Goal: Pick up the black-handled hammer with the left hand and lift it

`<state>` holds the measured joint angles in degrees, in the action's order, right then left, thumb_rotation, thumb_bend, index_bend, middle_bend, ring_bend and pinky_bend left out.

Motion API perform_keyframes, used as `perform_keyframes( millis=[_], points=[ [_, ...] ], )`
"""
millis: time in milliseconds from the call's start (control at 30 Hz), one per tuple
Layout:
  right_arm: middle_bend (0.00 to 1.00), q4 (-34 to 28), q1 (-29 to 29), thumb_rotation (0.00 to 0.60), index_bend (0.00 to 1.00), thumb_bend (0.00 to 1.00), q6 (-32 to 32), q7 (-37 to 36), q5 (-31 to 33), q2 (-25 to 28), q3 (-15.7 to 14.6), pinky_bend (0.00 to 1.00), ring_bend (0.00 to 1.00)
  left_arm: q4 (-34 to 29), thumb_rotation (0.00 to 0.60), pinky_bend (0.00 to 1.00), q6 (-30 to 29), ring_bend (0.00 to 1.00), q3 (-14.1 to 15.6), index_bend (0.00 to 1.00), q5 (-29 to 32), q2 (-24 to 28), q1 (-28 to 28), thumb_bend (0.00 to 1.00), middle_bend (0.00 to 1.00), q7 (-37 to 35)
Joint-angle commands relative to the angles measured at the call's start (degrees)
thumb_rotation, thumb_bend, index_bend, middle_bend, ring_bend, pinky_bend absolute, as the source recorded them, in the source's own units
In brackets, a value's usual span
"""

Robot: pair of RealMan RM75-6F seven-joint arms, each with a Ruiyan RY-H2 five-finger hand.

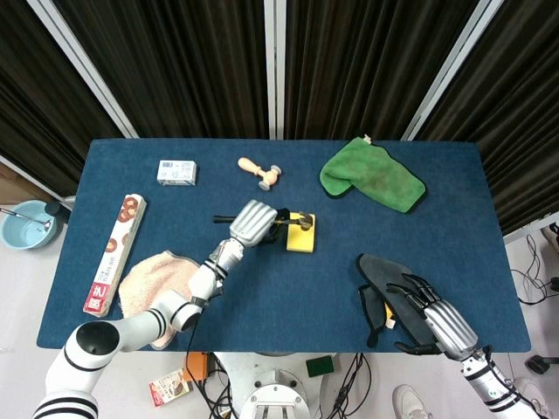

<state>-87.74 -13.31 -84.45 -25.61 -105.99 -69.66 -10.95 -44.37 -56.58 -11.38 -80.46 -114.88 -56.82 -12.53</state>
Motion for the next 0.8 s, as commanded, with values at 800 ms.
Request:
perform_keyframes(
  millis=[800],
  points=[
    [0.19, 0.4, -0.1, 0.600, 0.13, 0.10, 0.2, -0.6, 0.1, -0.3, 0.4, 0.06, 0.00, -0.9, 0.600, 1.00, -0.5, 0.90, -0.5, 0.89, 0.8, 0.5, 2.3, 0.85, 0.91, 2.9]
  ],
)
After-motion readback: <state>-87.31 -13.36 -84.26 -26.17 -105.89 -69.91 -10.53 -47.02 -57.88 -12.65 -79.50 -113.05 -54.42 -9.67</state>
